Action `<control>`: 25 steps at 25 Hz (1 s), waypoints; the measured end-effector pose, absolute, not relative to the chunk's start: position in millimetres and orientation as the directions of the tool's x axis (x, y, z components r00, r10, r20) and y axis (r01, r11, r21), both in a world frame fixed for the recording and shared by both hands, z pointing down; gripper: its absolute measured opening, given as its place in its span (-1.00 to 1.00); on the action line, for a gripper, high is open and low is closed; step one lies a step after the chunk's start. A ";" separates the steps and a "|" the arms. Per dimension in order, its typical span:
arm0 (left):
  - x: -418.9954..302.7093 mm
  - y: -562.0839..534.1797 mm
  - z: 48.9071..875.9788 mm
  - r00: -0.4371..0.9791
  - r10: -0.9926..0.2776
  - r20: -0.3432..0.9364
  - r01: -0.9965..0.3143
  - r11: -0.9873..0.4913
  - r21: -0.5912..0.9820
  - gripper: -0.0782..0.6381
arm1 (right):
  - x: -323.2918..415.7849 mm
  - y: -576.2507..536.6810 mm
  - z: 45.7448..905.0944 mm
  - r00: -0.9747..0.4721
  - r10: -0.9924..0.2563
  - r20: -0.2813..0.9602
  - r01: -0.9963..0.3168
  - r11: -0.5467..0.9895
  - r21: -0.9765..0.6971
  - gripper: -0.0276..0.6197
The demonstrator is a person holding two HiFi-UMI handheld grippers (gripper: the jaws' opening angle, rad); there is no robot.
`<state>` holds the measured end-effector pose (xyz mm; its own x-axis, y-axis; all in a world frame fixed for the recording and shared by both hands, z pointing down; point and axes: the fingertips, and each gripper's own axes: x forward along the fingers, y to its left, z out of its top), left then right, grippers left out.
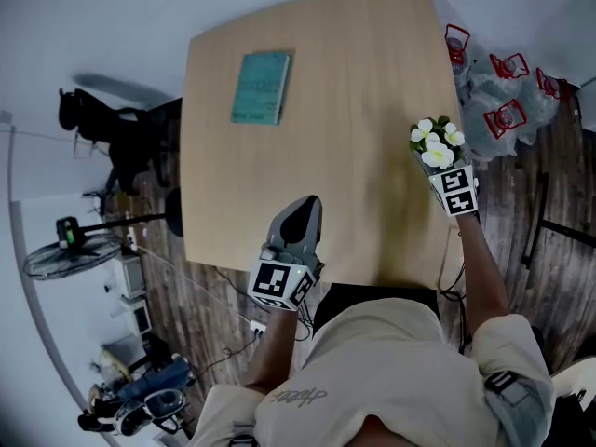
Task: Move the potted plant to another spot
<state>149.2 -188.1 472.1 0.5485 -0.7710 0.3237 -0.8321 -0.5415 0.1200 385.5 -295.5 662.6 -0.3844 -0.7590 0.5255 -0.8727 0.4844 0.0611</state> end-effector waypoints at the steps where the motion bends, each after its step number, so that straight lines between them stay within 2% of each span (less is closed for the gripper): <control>1: 149.7 -185.7 472.5 0.552 -0.768 0.326 -0.829 -0.546 0.119 -0.73 | 384.2 -292.8 656.7 -0.387 -0.762 0.519 -0.871 0.487 0.065 0.13; 15: 125.2 -160.6 470.3 0.534 -0.787 0.309 -0.843 -0.525 0.116 -0.73 | 369.8 -237.0 600.7 -0.403 -0.799 0.445 -0.877 0.476 0.061 0.13; 25: 92.4 -125.6 457.7 0.553 -0.806 0.213 -0.833 -0.542 0.110 -0.73 | 365.8 -190.8 578.0 -0.344 -0.834 0.430 -0.904 0.419 0.089 0.13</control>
